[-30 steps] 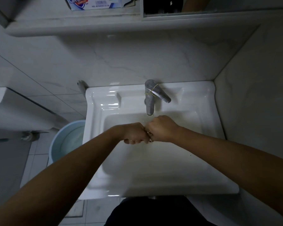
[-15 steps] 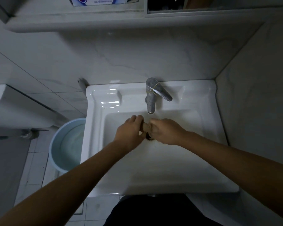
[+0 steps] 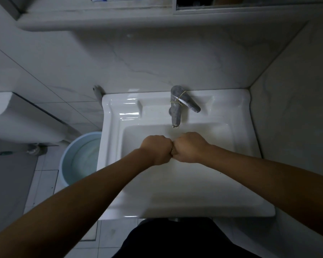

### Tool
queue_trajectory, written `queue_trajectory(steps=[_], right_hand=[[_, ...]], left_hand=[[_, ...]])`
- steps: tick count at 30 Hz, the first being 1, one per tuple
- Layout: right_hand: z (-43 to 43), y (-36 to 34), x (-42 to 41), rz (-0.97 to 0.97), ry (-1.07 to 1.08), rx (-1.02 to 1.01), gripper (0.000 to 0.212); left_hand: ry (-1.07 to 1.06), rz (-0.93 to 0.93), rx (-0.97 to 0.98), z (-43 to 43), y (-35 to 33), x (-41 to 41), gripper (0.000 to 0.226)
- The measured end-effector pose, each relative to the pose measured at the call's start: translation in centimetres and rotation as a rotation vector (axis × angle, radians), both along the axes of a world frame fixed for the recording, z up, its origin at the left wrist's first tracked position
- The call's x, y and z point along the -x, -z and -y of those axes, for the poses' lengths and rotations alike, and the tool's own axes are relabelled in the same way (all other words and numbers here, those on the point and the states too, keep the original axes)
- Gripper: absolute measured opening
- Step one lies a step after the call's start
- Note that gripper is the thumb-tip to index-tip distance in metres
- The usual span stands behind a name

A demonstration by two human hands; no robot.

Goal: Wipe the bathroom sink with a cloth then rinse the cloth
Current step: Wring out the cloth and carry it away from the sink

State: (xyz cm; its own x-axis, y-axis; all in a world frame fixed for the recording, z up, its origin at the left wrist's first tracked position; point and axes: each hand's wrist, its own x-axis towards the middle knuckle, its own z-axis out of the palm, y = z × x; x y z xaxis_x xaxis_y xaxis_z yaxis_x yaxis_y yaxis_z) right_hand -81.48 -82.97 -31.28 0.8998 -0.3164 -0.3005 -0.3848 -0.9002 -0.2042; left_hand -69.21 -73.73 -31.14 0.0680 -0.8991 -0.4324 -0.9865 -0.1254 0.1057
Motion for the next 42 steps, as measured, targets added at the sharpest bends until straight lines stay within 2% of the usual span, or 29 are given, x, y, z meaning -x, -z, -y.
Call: queue_trajectory(steps=[2,6,8,12,17,20,21,24,25,26,27,29,30,32,34,37,40,42], right_hand=[[0.2,0.4,0.0,-0.004,-0.087,0.078,0.027],[-0.1,0.8,-0.2,-0.019,-0.195,0.137,0.015],[-0.1,0.6,-0.3,-0.008,-0.211,0.140,0.010],[-0.1,0.5,-0.4,-0.009,-0.227,0.120,0.010],[-0.4,1.1,-0.4,0.036,-0.227,0.138,0.004],[0.1,1.3,0.1,0.163,-0.163,0.130,0.011],[0.4,1.4,0.5,0.165,-0.099,0.087,0.014],[0.2,1.4,2.4,0.079,0.249,-0.149,0.025],[-0.4,1.6,3.3,0.075,0.379,-0.232,0.028],[-1.3,1.7,4.3,0.086,0.496,-0.341,0.028],[-2.5,1.8,5.2,0.119,0.603,-0.472,0.031],[-5.4,1.8,6.9,0.236,0.769,-0.750,0.032],[-6.7,1.7,7.4,0.295,0.805,-0.840,0.030],[-8.5,1.6,7.9,0.354,0.799,-0.914,0.024],[-9.2,1.2,7.7,0.371,0.769,-0.899,0.019],[-9.7,0.3,6.5,0.386,0.720,-0.769,0.011],[-10.9,-0.1,4.9,0.426,0.731,-0.679,0.020],[-11.5,-0.1,4.4,0.419,0.785,-0.727,0.020]], left_hand=[[-0.122,-0.159,-0.128,0.3,0.5,0.1,0.017],[-0.420,-0.500,-0.441,0.5,0.2,-0.2,0.031],[-0.566,-0.660,-0.518,0.1,-0.1,-0.4,0.032],[-0.687,-0.834,-0.560,-0.6,-0.3,-0.3,0.025],[-0.823,-1.030,-0.751,-1.2,-0.8,-0.1,0.033],[-0.890,-1.097,-0.612,-1.5,-1.0,0.7,0.025],[-0.849,-1.030,-0.492,-1.6,-1.0,1.1,0.022],[-0.592,-0.564,-0.045,-2.8,-0.1,2.4,0.016],[-0.627,-0.541,0.080,-3.5,0.2,3.0,0.018],[-0.751,-0.632,0.159,-4.4,0.6,3.5,0.022],[-0.928,-0.800,0.193,-5.2,0.9,3.9,0.026],[-1.264,-1.145,0.123,-6.9,1.1,4.9,0.030],[-1.364,-1.285,0.066,-7.6,1.2,5.3,0.030],[-1.413,-1.450,0.014,-8.9,1.1,5.9,0.036],[-1.397,-1.501,0.030,-9.7,0.7,6.1,0.042],[-1.349,-1.445,0.162,-10.8,0.4,5.6,0.038],[-1.324,-1.444,0.292,-11.7,0.2,4.2,0.025],[-1.313,-1.474,0.343,-12.4,0.1,3.3,0.019]])
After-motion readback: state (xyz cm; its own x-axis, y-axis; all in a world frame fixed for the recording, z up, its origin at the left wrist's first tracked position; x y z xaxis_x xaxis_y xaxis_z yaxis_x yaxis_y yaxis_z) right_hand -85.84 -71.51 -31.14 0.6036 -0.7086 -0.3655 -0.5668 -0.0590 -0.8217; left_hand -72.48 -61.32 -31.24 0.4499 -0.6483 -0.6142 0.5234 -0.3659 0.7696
